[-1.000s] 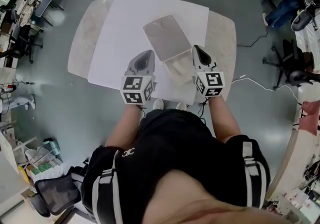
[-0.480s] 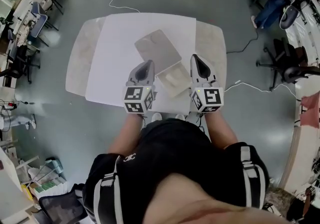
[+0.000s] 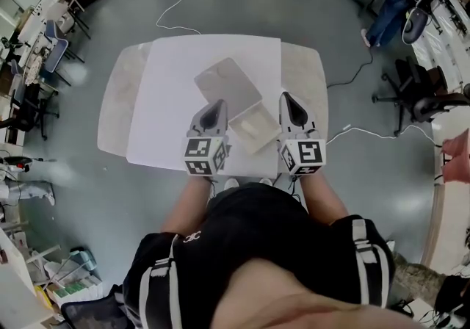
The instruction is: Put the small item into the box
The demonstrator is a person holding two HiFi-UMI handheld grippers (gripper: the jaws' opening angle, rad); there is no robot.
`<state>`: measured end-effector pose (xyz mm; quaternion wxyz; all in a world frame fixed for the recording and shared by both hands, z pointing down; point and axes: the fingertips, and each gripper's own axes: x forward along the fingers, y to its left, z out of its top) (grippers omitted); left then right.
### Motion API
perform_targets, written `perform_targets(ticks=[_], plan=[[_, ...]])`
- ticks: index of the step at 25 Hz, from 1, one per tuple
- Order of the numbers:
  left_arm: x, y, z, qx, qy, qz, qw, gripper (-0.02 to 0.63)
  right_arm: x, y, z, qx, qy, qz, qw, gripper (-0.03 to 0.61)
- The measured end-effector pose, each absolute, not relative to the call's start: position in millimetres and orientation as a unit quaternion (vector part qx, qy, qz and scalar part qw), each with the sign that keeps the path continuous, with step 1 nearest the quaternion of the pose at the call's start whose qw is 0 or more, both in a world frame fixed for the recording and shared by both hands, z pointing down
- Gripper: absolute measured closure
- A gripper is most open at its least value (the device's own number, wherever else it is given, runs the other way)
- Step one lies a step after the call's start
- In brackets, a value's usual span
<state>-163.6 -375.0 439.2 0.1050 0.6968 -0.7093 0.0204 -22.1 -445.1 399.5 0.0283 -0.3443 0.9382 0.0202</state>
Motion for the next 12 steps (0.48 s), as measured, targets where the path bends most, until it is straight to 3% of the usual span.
perform_targets(ticks=[12], plan=[[-157.5,-380.0,439.2,0.701,-0.705,0.021,0.105,0.601,-17.6,-448.4,400.2,-0.35,0.936,0.025,0.027,0.566]])
